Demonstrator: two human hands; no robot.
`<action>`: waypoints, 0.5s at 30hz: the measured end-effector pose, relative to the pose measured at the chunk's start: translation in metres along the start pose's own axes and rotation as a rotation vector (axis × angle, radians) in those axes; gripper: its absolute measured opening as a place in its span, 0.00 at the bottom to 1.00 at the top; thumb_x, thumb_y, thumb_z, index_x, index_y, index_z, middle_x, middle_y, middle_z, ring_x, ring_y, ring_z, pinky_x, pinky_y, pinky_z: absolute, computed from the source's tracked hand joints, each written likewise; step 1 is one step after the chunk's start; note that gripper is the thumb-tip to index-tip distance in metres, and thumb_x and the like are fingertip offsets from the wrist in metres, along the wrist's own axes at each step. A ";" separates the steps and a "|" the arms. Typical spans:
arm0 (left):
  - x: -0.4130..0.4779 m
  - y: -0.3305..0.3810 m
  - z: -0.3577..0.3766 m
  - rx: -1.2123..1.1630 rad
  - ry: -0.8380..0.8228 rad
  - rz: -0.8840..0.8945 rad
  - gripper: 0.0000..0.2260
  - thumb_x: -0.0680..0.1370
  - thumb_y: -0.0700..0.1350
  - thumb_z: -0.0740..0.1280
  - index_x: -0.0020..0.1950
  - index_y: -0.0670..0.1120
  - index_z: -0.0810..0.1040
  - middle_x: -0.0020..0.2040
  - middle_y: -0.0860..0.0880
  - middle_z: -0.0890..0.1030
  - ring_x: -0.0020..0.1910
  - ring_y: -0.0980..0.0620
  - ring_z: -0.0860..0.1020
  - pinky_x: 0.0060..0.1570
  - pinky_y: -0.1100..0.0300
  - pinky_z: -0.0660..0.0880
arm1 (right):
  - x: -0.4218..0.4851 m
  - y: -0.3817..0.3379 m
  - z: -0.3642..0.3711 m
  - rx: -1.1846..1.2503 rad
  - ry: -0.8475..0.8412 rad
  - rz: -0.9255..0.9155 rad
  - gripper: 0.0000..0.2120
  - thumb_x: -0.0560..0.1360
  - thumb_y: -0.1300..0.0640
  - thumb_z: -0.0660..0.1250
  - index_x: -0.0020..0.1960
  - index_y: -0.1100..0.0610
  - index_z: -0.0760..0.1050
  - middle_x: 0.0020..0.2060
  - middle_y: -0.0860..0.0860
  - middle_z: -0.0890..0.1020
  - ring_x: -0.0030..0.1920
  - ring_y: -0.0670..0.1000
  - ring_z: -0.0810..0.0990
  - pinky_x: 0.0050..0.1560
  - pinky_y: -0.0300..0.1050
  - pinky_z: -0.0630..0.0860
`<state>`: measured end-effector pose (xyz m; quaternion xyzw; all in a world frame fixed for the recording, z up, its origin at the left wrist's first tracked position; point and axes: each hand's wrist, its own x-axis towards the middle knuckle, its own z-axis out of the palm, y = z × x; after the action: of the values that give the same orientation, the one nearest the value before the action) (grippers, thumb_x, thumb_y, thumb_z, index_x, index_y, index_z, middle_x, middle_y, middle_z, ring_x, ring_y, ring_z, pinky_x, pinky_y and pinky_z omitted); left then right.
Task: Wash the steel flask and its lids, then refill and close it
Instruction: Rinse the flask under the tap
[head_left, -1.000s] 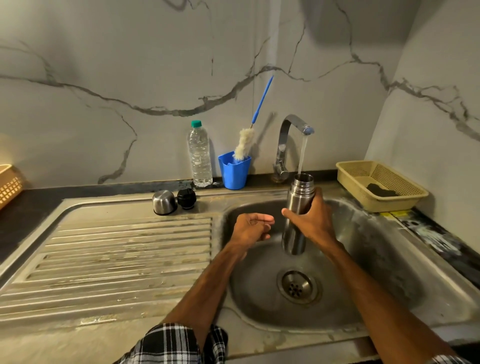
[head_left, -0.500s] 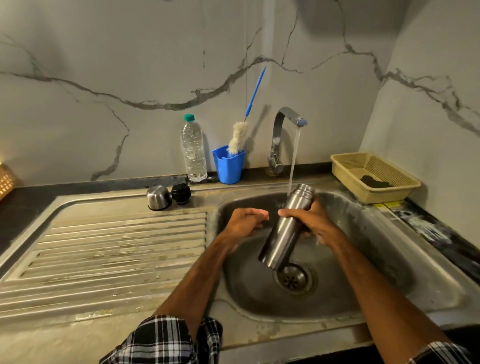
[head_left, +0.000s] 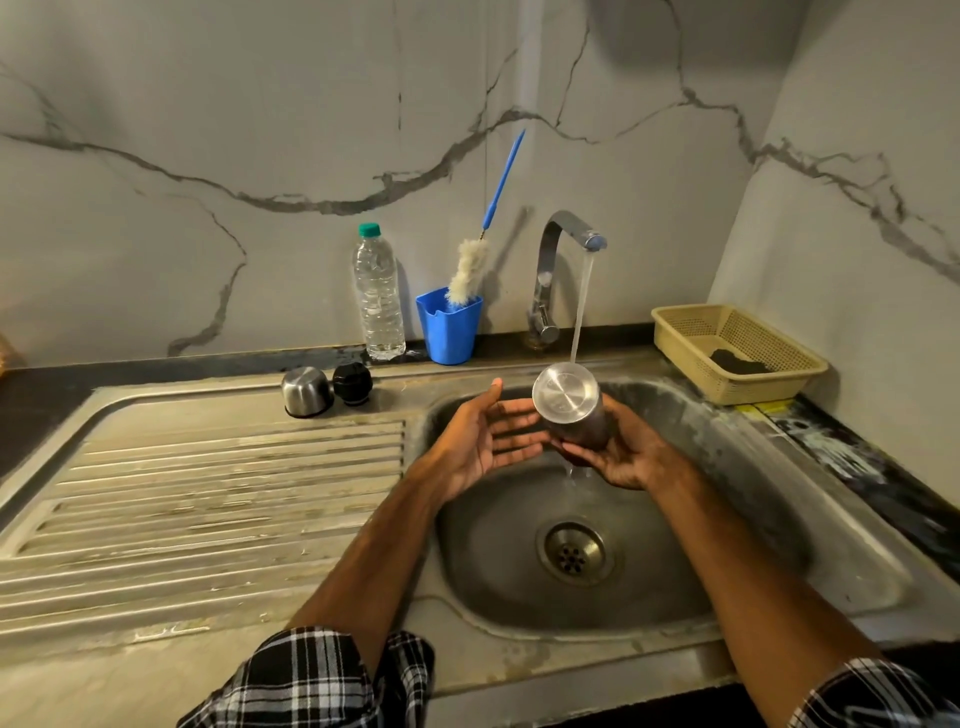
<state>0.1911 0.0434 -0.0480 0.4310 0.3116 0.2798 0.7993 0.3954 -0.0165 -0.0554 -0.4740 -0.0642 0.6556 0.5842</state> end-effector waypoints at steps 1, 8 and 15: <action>0.000 0.000 0.000 -0.009 -0.003 0.003 0.24 0.84 0.59 0.58 0.65 0.42 0.79 0.60 0.39 0.83 0.60 0.40 0.83 0.61 0.48 0.80 | 0.001 0.000 0.000 0.004 -0.002 0.003 0.38 0.64 0.52 0.77 0.70 0.64 0.69 0.61 0.69 0.77 0.47 0.68 0.85 0.33 0.55 0.83; 0.001 0.001 -0.001 0.002 0.012 0.016 0.24 0.84 0.59 0.58 0.64 0.42 0.79 0.60 0.39 0.84 0.58 0.41 0.84 0.57 0.50 0.82 | -0.004 -0.001 0.003 -0.056 0.000 -0.038 0.38 0.64 0.52 0.77 0.69 0.62 0.70 0.62 0.68 0.76 0.52 0.69 0.83 0.35 0.56 0.83; 0.005 -0.001 -0.010 0.170 0.165 0.047 0.17 0.83 0.54 0.63 0.63 0.44 0.82 0.57 0.47 0.86 0.57 0.48 0.83 0.58 0.53 0.79 | -0.006 -0.005 0.006 -0.402 0.173 -0.284 0.44 0.66 0.51 0.80 0.75 0.51 0.59 0.57 0.59 0.79 0.51 0.61 0.83 0.46 0.60 0.83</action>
<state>0.1870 0.0515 -0.0542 0.4798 0.3888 0.3057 0.7247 0.3939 -0.0172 -0.0454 -0.6211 -0.2091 0.4981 0.5678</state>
